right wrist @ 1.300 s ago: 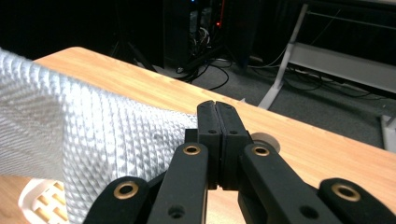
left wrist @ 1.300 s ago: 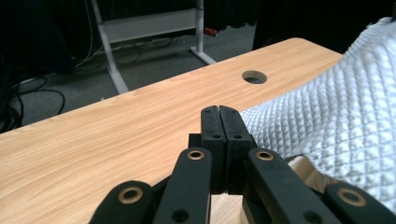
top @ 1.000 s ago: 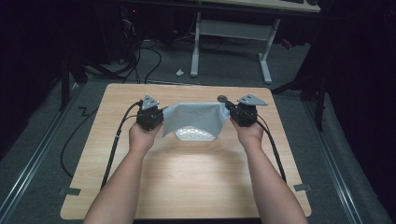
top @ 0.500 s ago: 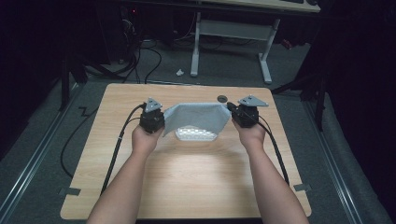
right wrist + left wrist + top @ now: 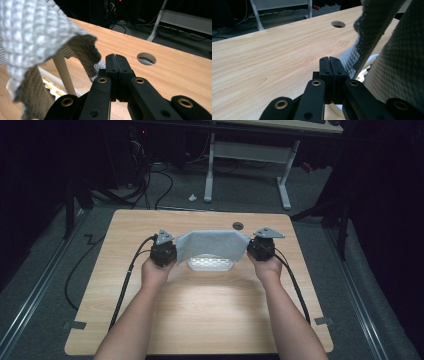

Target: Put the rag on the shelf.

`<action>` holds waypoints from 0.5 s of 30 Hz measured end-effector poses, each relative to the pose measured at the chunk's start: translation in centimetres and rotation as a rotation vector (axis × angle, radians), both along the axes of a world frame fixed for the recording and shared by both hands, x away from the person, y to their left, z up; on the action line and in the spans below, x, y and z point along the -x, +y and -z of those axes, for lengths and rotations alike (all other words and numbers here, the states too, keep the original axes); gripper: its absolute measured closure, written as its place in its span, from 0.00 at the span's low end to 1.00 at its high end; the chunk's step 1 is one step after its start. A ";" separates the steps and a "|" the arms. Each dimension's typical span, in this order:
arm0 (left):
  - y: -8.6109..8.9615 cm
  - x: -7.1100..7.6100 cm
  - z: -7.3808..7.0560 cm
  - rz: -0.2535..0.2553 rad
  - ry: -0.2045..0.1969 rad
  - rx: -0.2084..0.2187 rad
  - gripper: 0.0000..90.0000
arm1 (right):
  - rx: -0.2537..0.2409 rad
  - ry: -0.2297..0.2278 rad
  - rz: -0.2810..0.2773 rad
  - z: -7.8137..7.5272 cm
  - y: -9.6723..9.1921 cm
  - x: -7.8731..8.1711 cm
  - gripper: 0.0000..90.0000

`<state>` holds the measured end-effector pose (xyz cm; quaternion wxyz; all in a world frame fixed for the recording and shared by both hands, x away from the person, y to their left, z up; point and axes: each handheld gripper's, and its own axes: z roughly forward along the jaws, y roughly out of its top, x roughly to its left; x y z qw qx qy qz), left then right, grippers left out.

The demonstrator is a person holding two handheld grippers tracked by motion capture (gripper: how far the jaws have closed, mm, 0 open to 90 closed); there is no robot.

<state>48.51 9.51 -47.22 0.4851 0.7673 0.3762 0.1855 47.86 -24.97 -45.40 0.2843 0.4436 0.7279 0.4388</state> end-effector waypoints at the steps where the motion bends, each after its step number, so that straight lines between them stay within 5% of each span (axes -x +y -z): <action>1: 0.1 0.1 0.0 -0.001 0.002 0.003 0.99 | -0.002 0.006 0.001 0.1 0.1 -0.1 1.00; 9: 0.9 0.4 0.2 -0.007 0.009 0.010 0.98 | 0.001 0.049 -0.006 1.4 1.0 -0.3 1.00; 15: 1.5 0.4 -0.1 -0.036 0.002 0.014 0.80 | -0.009 0.033 0.005 0.9 0.8 -0.2 0.92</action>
